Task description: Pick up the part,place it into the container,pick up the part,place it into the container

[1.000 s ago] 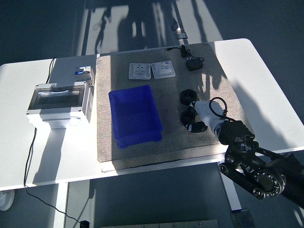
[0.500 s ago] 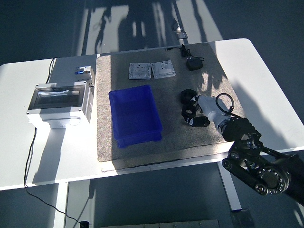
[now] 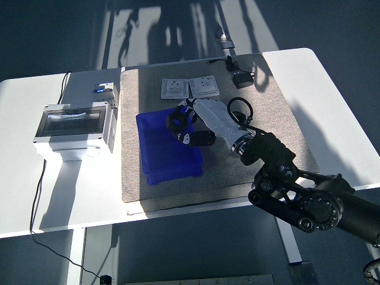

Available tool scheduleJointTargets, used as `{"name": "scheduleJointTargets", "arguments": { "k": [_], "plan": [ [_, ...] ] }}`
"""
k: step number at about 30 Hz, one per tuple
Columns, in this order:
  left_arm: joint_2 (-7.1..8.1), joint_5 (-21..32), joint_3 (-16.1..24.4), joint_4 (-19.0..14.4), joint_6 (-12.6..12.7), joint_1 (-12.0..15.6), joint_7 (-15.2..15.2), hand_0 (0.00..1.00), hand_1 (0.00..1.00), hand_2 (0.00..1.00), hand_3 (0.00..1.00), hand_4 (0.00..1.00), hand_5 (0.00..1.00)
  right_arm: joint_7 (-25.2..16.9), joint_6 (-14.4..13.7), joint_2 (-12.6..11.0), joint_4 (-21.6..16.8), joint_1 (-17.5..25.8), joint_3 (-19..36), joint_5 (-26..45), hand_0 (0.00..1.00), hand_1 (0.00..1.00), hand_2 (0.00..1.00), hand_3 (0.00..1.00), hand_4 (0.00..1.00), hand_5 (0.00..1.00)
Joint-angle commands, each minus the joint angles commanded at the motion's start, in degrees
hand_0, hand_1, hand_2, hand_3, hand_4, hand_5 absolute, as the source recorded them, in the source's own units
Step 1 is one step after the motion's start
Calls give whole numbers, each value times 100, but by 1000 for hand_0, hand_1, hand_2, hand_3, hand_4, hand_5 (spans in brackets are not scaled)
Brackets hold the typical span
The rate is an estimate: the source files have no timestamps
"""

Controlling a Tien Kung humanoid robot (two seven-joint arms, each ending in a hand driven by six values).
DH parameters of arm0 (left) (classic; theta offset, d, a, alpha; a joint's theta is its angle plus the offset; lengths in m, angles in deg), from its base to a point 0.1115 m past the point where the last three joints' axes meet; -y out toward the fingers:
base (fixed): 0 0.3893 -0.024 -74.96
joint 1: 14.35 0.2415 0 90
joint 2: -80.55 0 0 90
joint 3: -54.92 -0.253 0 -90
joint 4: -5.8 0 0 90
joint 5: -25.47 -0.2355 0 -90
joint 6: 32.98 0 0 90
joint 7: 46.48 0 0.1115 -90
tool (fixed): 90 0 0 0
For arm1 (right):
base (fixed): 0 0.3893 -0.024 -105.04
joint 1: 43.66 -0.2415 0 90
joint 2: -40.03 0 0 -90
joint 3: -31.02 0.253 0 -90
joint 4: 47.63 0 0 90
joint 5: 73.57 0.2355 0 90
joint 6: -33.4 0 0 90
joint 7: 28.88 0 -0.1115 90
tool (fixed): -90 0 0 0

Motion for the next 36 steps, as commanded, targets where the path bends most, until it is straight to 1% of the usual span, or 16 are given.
{"name": "scheduleJointTargets", "arguments": {
  "k": [3,4,9,10,15,16,18,19,22,25,27,28,32,33,34,36],
  "plan": [
    [6,7,2,0,6,-12,8,615,627,609,617,583,825,273,242,44,83,-92,-277,-259,780,581,561,592,639,280],
    [8,7,5,0,8,-13,10,615,627,610,616,579,823,323,276,55,122,-107,-317,-320,982,953,914,931,772,402],
    [13,-1,27,0,11,-13,18,615,627,610,616,579,823,375,308,87,292,-133,-412,-465,982,953,914,931,772,402],
    [13,-7,32,0,10,-13,19,615,627,609,616,578,821,361,291,89,304,-133,-421,-469,998,998,998,998,846,458],
    [14,-50,56,0,1,-7,16,615,627,609,616,578,821,271,223,88,315,-131,-412,-478,998,998,998,998,846,458],
    [14,-56,58,0,-1,-7,15,615,628,609,616,578,818,268,230,88,317,-128,-409,-474,998,998,998,998,873,457],
    [14,-76,65,0,-9,-7,11,615,628,609,616,578,818,275,197,85,325,-104,-362,-476,998,998,998,998,873,457],
    [15,-84,68,0,-11,-8,11,615,628,609,616,578,818,273,134,80,334,-87,-316,-463,998,998,998,998,873,457],
    [11,-86,67,0,-12,-9,12,616,627,609,611,581,814,264,-196,42,443,-13,-23,-346,998,998,998,998,880,459],
    [7,-78,65,0,-12,-8,11,616,627,609,611,581,814,222,-566,6,777,4,368,-172,998,998,998,998,880,459],
    [5,-62,52,0,-11,-12,13,616,627,609,611,581,814,124,-789,-24,1056,-71,617,41,998,998,998,998,880,459],
    [4,-51,44,0,-11,-15,14,617,628,610,611,582,816,69,-874,-31,1219,-123,741,162,998,974,958,928,840,489],
    [3,-48,22,0,-18,-31,18,617,628,610,611,582,816,-111,-882,48,1887,-318,862,589,998,974,958,928,840,489],
    [1,-49,15,0,-20,-36,19,617,628,610,611,582,816,-156,-855,103,2065,-366,797,704,998,974,958,928,840,489],
    [-2,-50,8,0,-22,-40,20,616,627,613,610,582,815,-187,-822,165,2242,-411,700,805,998,956,938,916,867,490],
    [-6,-53,0,0,-24,-46,21,616,627,613,610,582,815,-215,-749,268,2570,-475,503,946,998,956,938,916,867,490]
  ]
}}
